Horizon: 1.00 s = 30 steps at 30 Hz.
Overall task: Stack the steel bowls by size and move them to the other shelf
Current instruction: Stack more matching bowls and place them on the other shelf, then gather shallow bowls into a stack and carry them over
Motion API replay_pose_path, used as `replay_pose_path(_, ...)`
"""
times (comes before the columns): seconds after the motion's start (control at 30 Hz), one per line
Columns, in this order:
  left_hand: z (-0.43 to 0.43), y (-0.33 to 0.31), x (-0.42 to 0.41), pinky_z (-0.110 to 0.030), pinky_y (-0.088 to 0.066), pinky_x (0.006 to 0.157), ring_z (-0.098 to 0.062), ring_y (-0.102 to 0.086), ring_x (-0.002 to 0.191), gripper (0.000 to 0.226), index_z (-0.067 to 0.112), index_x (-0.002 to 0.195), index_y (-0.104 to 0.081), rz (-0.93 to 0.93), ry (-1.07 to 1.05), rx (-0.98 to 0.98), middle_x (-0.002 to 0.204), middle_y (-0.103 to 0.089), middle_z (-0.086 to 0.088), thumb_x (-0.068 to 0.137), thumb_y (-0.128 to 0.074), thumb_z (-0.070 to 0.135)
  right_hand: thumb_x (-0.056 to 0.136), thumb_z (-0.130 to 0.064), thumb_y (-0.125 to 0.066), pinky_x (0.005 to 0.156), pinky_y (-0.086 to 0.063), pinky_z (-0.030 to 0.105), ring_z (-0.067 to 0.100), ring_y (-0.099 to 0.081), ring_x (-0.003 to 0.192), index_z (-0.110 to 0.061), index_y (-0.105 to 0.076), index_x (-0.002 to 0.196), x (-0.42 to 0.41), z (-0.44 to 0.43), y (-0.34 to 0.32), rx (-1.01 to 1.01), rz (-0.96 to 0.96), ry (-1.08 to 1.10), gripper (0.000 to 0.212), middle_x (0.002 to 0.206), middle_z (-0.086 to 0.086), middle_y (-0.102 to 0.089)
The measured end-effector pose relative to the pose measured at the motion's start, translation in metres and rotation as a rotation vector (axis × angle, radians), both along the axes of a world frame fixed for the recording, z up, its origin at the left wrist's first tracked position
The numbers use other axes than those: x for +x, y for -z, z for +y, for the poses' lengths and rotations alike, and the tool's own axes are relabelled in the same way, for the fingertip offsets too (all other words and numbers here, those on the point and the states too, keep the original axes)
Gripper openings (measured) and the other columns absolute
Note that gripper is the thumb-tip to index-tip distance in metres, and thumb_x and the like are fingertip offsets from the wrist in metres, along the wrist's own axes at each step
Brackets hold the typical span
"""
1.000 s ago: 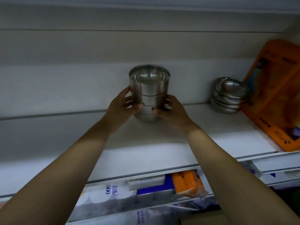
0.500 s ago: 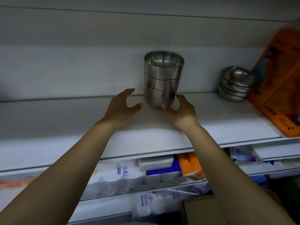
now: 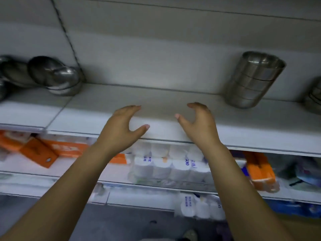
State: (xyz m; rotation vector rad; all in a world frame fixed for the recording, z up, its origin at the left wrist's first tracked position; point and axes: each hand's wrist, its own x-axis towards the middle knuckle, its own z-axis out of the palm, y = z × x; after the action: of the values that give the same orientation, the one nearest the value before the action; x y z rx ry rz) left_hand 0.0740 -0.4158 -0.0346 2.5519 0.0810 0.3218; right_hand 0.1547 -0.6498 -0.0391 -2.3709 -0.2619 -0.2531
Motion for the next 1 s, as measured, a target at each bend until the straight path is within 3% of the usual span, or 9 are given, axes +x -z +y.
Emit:
replay_pose_path(0.33,0.178,-0.014,-0.124,-0.030,-0.034,0.115,-0.019,-0.043,0.146,0.069,0.019,0.152,-0.048,-0.050,-0.368,-0.124,0.155,-0.051,-0.001,0.093,-0.072,0.046,0.094,-0.044,-0.071,0.111,-0.028,0.023,0.021,-0.038,0.147,-0.016,-0.057,0.143,-0.070,0.216,-0.002,0.045,0.060,-0.339,0.058,0.156,0.002,-0.047)
replay_pose_path(0.43,0.211,-0.017,-0.136,-0.040,-0.040,0.117,-0.022,-0.047,0.142,0.069,0.019,0.152,-0.049,-0.051,-0.433,-0.148,0.153,-0.053,-0.002,0.093,-0.072,0.046,0.095,-0.043,-0.070,0.107,-0.028,0.021,0.021,-0.040,0.144,-0.015,-0.056,0.143,-0.072,0.255,-0.005,0.023,0.074,-0.409,0.058,0.154,0.002,-0.048)
replay_pose_path(0.53,0.235,-0.014,-0.135,-0.032,-0.033,0.116,-0.019,-0.040,0.147,0.066,0.019,0.153,-0.048,-0.041,-0.469,-0.147,0.158,-0.049,-0.001,0.095,-0.069,0.044,0.095,-0.043,-0.070,0.105,-0.030,0.021,0.021,-0.046,0.141,-0.016,-0.056,0.144,-0.063,0.285,-0.007,0.028,0.118,-0.440,0.059,0.152,0.003,-0.051)
replay_pose_path(0.63,0.253,-0.009,-0.122,-0.034,-0.033,0.118,-0.020,-0.039,0.148,0.066,0.019,0.153,-0.047,-0.031,-0.493,-0.159,0.159,-0.047,-0.001,0.097,-0.067,0.046,0.095,-0.042,-0.071,0.101,-0.032,0.019,0.023,-0.050,0.138,-0.013,-0.056,0.145,-0.042,0.307,-0.005,0.018,0.138,-0.446,0.060,0.150,0.006,-0.054)
replay_pose_path(0.77,0.274,-0.005,-0.096,-0.034,-0.033,0.117,-0.020,-0.040,0.147,0.064,0.017,0.153,-0.047,-0.046,-0.519,-0.168,0.158,-0.049,-0.003,0.099,-0.063,0.047,0.095,-0.045,-0.069,0.104,-0.044,0.028,0.025,-0.056,0.131,-0.017,-0.057,0.140,-0.003,0.337,-0.012,0.075,0.199,-0.423,0.054,0.144,0.005,-0.060)
replay_pose_path(0.87,0.287,-0.006,-0.074,-0.027,-0.032,0.110,-0.019,-0.044,0.145,0.060,0.017,0.152,-0.049,-0.043,-0.523,-0.196,0.155,-0.052,-0.002,0.100,-0.062,0.046,0.095,-0.046,-0.068,0.090,-0.046,0.027,0.021,-0.063,0.117,-0.017,-0.060,0.130,0.031,0.360,-0.023,0.168,0.242,-0.365,0.046,0.126,0.001,-0.066)
replay_pose_path(0.93,0.296,-0.004,-0.059,-0.027,-0.037,0.110,-0.017,-0.050,0.140,0.059,0.017,0.149,-0.052,-0.054,-0.526,-0.264,0.150,-0.056,0.000,0.100,-0.063,0.046,0.094,-0.046,-0.067,0.080,-0.045,0.029,0.022,-0.067,0.106,-0.014,-0.063,0.121,0.054,0.375,-0.026,0.196,0.234,-0.359,0.042,0.111,-0.001,-0.068)
replay_pose_path(1.0,0.307,-0.001,-0.043,-0.033,-0.047,0.107,-0.016,-0.059,0.128,0.056,0.018,0.147,-0.055,-0.052,-0.533,-0.367,0.142,-0.062,0.001,0.099,-0.064,0.046,0.092,-0.050,-0.066,0.082,-0.051,0.034,0.026,-0.069,0.103,-0.015,-0.063,0.118,0.070,0.388,-0.025,0.214,0.247,-0.363,0.044,0.108,0.002,-0.072)
